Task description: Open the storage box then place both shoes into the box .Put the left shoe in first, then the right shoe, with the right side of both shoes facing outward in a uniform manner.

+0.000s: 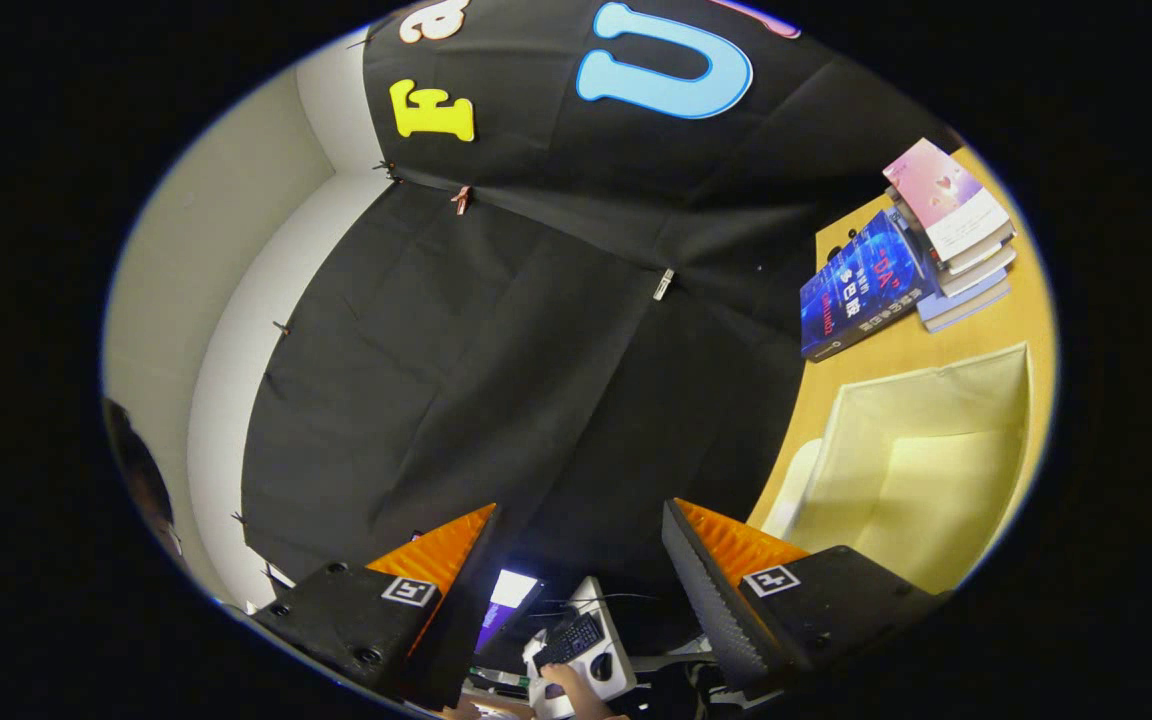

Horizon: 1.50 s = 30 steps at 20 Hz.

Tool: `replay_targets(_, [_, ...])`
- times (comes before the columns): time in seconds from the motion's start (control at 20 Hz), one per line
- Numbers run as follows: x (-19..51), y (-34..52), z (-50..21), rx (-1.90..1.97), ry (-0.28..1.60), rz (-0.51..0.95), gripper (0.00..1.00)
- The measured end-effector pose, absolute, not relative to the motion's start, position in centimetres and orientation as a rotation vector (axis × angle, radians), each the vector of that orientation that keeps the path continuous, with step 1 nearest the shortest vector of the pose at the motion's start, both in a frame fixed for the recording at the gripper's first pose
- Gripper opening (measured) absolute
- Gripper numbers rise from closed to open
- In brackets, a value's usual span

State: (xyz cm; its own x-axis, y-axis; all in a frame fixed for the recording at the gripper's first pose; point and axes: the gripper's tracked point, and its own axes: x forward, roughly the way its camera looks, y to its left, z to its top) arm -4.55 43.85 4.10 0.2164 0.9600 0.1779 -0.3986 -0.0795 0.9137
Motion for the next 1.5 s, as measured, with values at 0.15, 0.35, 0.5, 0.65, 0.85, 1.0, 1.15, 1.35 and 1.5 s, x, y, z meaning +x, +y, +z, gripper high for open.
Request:
replay_targets(0.15, [-4.5,41.1,2.6,1.044,0.652,1.23,0.96])
replay_targets(0.35, [-4.0,36.8,0.4,0.968,0.624,1.128,0.96])
replay_targets(0.5, [-3.9,32.7,-2.1,0.86,0.61,1.034,0.97])
replay_targets(0.65, [-4.2,28.4,-4.7,0.787,0.619,0.929,0.97])
replay_targets(0.85, [-2.8,22.2,-8.6,0.705,0.64,0.732,0.97])
replay_targets(1.0, [-1.3,18.5,-13.0,0.657,0.684,0.583,0.97])
replay_targets(1.15, [-0.8,14.9,-19.6,0.514,0.777,0.443,0.97])
replay_targets(1.35, [-2.0,12.2,-27.2,0.336,0.917,0.335,0.92])
replay_targets(1.5, [-2.5,12.3,-30.6,0.28,0.98,0.298,0.81])
